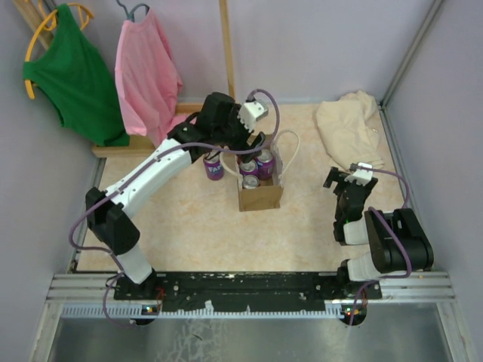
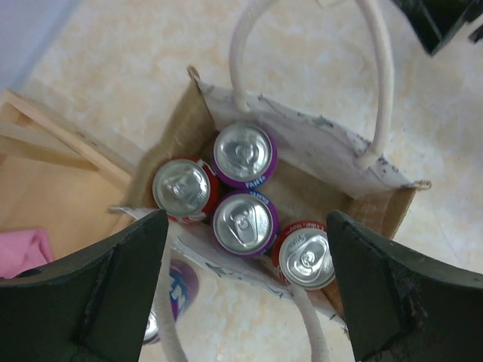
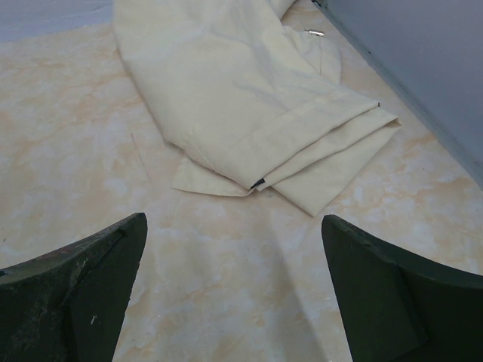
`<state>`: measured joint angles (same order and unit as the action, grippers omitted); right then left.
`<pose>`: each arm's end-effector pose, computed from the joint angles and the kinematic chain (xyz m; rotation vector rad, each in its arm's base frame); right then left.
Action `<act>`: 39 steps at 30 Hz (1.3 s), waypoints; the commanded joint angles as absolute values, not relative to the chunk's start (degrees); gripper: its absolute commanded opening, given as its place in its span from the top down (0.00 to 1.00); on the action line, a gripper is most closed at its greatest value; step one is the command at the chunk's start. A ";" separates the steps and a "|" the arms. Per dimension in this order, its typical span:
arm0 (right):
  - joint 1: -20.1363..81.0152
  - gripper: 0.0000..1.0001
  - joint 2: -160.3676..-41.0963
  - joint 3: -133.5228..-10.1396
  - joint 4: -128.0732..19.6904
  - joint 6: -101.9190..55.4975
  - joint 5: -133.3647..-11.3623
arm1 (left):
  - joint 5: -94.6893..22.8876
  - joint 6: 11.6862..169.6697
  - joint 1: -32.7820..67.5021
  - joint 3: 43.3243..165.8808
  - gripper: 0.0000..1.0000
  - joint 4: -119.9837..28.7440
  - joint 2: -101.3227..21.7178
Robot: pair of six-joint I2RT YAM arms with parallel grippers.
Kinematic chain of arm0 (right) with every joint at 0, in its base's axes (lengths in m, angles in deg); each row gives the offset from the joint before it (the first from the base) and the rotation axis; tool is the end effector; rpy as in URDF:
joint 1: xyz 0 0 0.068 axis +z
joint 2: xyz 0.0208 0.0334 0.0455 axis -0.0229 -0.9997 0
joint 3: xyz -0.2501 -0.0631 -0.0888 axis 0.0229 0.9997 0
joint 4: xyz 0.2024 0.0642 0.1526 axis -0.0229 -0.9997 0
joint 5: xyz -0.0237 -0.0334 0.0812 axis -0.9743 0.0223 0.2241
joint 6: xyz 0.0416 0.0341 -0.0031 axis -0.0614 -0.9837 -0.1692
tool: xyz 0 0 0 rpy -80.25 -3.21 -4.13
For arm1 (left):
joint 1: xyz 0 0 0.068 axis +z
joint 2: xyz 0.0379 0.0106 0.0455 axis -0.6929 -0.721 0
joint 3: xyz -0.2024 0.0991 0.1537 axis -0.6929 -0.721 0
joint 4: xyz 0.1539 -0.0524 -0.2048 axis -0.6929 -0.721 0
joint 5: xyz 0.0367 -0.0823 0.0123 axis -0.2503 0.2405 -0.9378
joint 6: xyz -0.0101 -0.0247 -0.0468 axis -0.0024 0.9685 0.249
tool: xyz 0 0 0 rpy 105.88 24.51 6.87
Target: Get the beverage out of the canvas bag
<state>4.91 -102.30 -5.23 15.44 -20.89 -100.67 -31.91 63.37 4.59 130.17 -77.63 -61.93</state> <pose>0.2203 0.0013 0.1487 0.2863 1.6240 -0.1898 0.3002 -0.2552 0.3822 1.0892 1.8081 -0.4710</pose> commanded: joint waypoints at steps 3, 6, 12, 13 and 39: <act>5.00 0.01 -102.53 -5.69 17.95 -20.06 -101.09 | -31.64 62.71 3.63 126.90 0.18 -84.29 -63.09; 5.00 0.01 -102.53 -5.69 17.95 -20.06 -101.04 | -30.29 64.08 3.35 125.45 0.26 -84.77 -63.10; 5.00 0.01 -102.52 -5.69 17.95 -19.98 -101.08 | -29.75 65.01 2.32 122.72 0.24 -87.03 -63.21; 5.00 0.01 -102.53 -5.69 17.95 -19.99 -101.10 | -29.44 65.15 2.25 122.27 0.25 -87.44 -63.12; 5.00 0.01 -102.51 -5.65 17.96 -20.06 -101.08 | -31.48 67.96 1.67 120.31 0.14 -87.76 -69.15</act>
<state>4.91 -102.33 -5.23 15.44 -20.89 -100.69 -29.51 66.96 2.10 119.22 -85.83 -67.16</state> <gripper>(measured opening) 0.991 0.848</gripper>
